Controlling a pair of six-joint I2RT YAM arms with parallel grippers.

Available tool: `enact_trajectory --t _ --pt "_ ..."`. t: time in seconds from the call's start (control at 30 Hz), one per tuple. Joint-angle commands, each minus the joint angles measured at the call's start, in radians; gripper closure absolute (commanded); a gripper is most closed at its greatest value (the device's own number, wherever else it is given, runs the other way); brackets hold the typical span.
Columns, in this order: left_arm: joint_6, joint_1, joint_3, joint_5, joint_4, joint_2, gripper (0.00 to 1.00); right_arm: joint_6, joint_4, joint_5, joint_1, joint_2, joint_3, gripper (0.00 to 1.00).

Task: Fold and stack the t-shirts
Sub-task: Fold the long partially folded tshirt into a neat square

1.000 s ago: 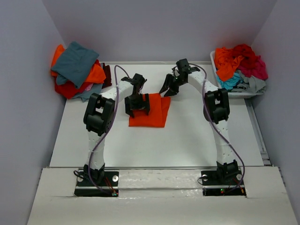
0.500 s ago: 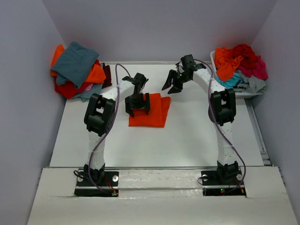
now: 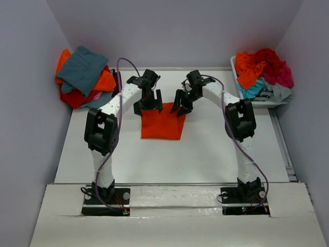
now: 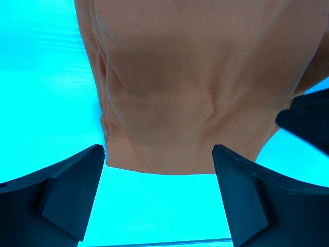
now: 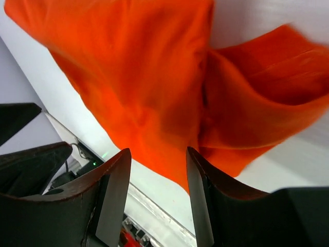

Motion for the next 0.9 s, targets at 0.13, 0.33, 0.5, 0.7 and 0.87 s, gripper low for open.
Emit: enact_trajectory --t 0.13,0.33,0.5,0.7,0.87 --pt "-0.028 0.001 0.078 -0.047 -0.012 0.043 0.01 -0.014 -0.01 -0.018 0.044 -0.102 -0.021 0.48" --pt "-0.034 0.01 0.161 -0.05 -0.019 0.104 0.01 -0.008 -0.01 -0.03 0.062 -0.112 -0.041 0.53" --pt "-0.043 0.039 0.186 -0.03 -0.028 0.158 0.01 -0.003 -0.004 -0.065 0.062 -0.084 -0.061 0.63" --pt "-0.047 0.048 0.169 -0.032 -0.01 0.173 0.01 0.001 0.021 -0.07 0.072 -0.053 -0.091 0.74" --pt "-0.037 0.048 0.154 -0.035 -0.005 0.211 0.01 0.003 0.032 -0.067 0.072 -0.035 -0.108 0.77"
